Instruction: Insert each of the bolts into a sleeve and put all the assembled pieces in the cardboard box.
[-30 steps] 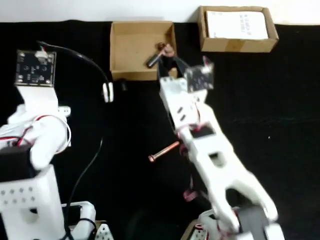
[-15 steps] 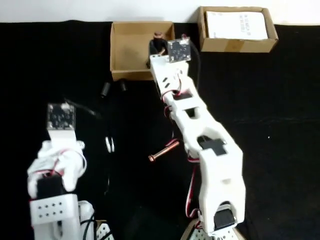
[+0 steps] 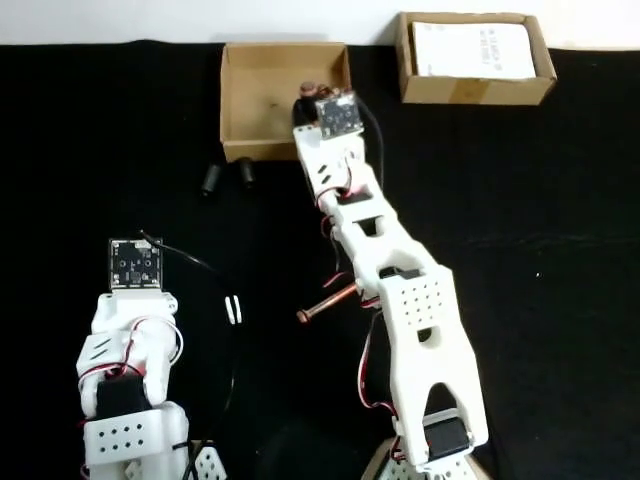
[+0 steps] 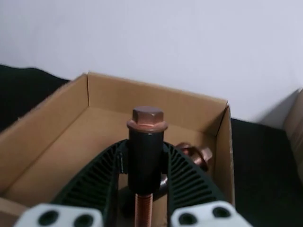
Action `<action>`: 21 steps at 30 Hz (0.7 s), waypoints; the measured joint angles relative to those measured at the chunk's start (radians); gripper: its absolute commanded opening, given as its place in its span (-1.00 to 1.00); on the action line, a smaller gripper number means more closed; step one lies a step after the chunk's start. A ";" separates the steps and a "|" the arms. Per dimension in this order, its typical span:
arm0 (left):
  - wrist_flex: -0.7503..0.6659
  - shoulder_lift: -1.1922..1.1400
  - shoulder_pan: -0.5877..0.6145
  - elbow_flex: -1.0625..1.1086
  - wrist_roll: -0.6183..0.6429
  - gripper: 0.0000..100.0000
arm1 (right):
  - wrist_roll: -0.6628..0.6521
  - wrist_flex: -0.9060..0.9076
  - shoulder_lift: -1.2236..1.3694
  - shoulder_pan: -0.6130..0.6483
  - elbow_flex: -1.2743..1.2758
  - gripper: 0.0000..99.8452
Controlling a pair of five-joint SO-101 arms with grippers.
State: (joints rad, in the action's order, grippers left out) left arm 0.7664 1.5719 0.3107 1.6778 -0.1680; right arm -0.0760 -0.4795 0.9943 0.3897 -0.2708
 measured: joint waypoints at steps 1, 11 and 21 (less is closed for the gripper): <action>0.000 0.000 0.000 0.000 0.000 -0.98 | 0.000 0.000 0.009 0.000 -0.002 -0.68; 0.000 0.000 0.000 0.000 0.000 -0.98 | 0.051 -0.012 0.018 0.014 -0.028 -0.58; 0.000 0.000 0.034 0.000 0.000 -0.98 | 0.092 0.150 -0.255 0.120 0.124 -0.58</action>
State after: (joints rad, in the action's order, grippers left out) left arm 0.7664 1.5719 0.3445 1.6778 -0.1680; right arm 0.0161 -0.3291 0.7396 0.5094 -0.1465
